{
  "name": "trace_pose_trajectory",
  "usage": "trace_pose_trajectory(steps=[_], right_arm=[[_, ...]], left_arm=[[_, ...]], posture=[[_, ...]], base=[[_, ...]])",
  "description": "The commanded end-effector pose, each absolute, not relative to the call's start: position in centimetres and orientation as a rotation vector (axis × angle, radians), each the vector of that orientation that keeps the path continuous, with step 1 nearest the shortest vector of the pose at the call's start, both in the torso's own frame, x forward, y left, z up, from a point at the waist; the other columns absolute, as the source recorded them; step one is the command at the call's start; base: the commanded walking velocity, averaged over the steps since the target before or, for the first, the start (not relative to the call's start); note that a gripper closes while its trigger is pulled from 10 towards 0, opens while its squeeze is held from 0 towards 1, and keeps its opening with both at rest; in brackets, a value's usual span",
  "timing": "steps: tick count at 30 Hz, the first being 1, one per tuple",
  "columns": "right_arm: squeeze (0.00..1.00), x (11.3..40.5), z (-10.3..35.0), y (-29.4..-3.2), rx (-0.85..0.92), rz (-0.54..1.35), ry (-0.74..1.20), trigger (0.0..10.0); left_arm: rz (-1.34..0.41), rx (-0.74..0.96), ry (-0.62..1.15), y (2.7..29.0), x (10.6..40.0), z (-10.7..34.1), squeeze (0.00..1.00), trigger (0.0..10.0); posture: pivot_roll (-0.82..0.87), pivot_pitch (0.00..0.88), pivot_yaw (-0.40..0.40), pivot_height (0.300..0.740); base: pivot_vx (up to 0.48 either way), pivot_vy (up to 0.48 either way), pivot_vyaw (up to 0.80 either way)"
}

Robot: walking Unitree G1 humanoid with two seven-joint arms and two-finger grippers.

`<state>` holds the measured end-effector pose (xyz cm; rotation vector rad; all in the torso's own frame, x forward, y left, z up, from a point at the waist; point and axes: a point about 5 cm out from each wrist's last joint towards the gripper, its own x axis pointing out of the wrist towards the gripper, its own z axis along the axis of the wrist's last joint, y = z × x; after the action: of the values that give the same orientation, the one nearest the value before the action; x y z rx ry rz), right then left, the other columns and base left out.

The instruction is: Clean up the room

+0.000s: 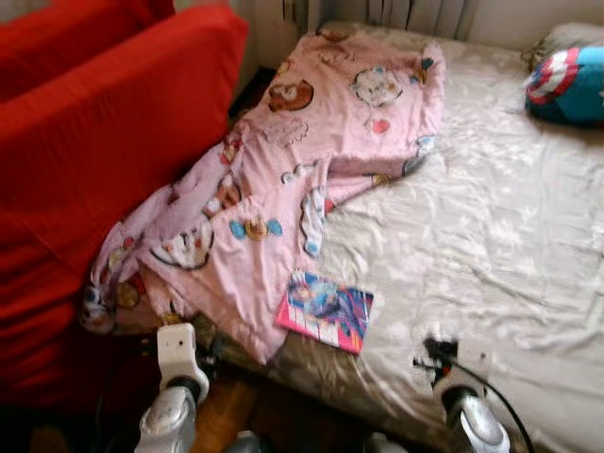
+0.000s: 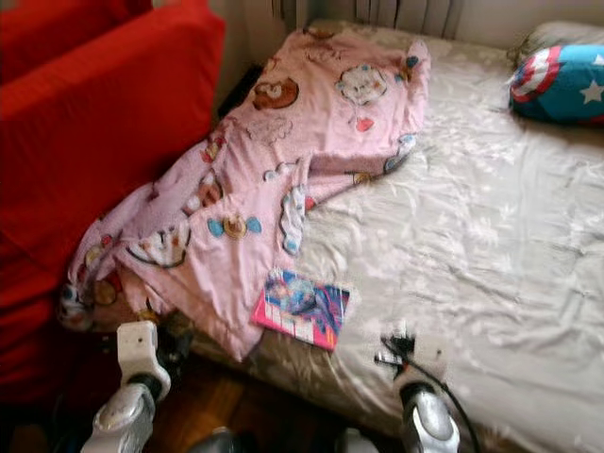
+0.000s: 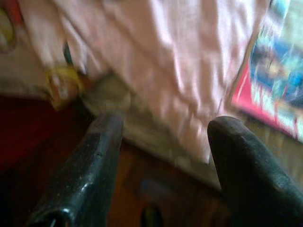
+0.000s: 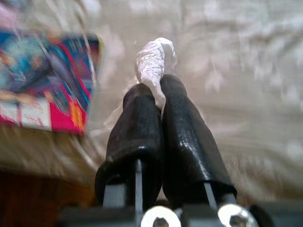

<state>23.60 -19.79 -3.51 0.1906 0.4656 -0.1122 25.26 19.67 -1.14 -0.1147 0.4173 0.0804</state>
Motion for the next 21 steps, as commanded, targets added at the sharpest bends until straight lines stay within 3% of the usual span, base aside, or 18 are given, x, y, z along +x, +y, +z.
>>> trace_pose_trajectory(steps=[1,10,21], right_arm=[[0.00,21.6,-5.2,-19.8,0.194,-0.138,0.574,10.0],[0.00,18.1,-7.8,-20.2,0.167,-0.202,0.786,10.0],[0.00,17.1,-8.4,-20.1,0.157,-0.190,0.847,10.0]], left_arm=[[0.085,-0.123,0.531,19.9,23.6,-3.1,0.00,10.0],[0.081,-0.076,0.723,20.1,21.4,-5.8,0.00,10.0],[0.089,-0.067,0.879,20.3,18.3,-8.0,0.00,10.0]], posture=[[-0.10,0.156,0.027,0.740],[-0.10,0.117,0.041,0.740],[-0.12,0.062,0.031,0.740]], base=[[0.000,0.000,0.00],[0.000,0.000,0.00],[0.000,0.000,0.00]])
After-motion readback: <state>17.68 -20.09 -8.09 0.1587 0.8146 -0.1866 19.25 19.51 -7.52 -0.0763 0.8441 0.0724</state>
